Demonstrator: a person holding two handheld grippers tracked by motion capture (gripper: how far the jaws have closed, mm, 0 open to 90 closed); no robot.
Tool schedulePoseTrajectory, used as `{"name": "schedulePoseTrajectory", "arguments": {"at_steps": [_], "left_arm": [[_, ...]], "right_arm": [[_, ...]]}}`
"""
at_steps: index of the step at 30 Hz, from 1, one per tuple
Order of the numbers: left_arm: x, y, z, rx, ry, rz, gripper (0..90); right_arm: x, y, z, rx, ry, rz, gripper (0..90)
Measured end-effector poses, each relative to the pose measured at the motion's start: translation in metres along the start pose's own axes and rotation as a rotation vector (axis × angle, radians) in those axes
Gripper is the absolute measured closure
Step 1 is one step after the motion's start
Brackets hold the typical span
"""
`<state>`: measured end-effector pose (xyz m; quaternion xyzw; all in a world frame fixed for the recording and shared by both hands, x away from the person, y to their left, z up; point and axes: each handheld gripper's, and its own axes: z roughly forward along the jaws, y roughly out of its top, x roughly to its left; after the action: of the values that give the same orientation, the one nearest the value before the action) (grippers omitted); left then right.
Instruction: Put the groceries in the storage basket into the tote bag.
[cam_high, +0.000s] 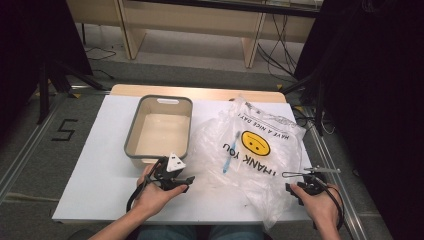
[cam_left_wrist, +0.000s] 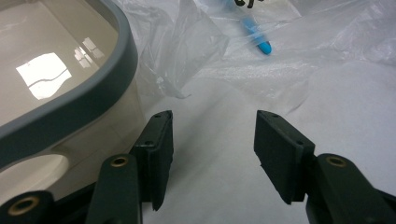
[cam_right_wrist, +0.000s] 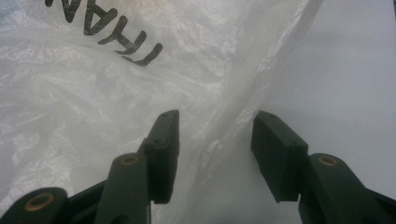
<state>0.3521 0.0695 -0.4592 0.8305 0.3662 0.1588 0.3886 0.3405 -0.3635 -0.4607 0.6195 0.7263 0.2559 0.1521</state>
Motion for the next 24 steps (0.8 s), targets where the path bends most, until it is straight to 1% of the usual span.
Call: {"name": "schedulePoseTrajectory", "arguments": {"at_steps": [2, 9, 11, 12, 14, 16, 19, 20, 22, 23, 24], "left_arm": [[-0.0004, -0.0001, 0.0000, 0.000, -0.002, -0.004, 46.9], [-0.0002, 0.0000, -0.0001, 0.000, -0.001, -0.001, 46.9], [-0.0001, 0.0000, -0.0001, 0.000, 0.000, -0.001, 46.9], [-0.0001, 0.0000, -0.0001, 0.000, 0.000, 0.000, 46.9], [-0.0001, 0.0000, -0.0001, 0.000, 0.000, -0.001, 47.0], [0.0000, 0.0000, 0.0003, 0.000, 0.000, 0.000, 46.9], [-0.0004, 0.0001, -0.0001, 0.000, 0.000, 0.000, 47.0], [-0.0004, 0.0002, -0.0002, 0.000, 0.000, 0.001, 47.0], [-0.0002, 0.0005, -0.0006, -0.002, 0.003, 0.002, 46.9], [-0.0003, 0.0007, -0.0010, -0.005, 0.009, 0.001, 46.9], [-0.0001, 0.0012, -0.0017, -0.007, 0.016, 0.004, 46.7]], "right_arm": [[0.0000, 0.0000, 0.0002, 0.000, 0.000, 0.001, 53.0], [0.0001, -0.0001, 0.0000, -0.001, 0.000, 0.002, 53.4], [0.0001, 0.0000, 0.0000, -0.002, -0.002, 0.001, 54.9], [-0.0001, -0.0001, 0.0002, -0.001, -0.001, -0.005, 58.2], [0.0002, 0.0000, -0.0003, 0.003, 0.000, -0.010, 69.4], [-0.0010, 0.0005, -0.0003, 0.003, -0.004, -0.023, 78.0], [-0.0028, 0.0014, 0.0000, -0.003, -0.015, -0.033, 88.5], [-0.0028, 0.0024, -0.0008, -0.001, -0.017, -0.030, 89.7], [-0.0041, 0.0038, -0.0016, -0.004, -0.026, -0.043, 90.0], [-0.0048, 0.0048, -0.0023, -0.003, -0.030, -0.038, 90.0], [-0.0065, 0.0055, -0.0027, -0.007, -0.037, -0.043, 90.0]]}}
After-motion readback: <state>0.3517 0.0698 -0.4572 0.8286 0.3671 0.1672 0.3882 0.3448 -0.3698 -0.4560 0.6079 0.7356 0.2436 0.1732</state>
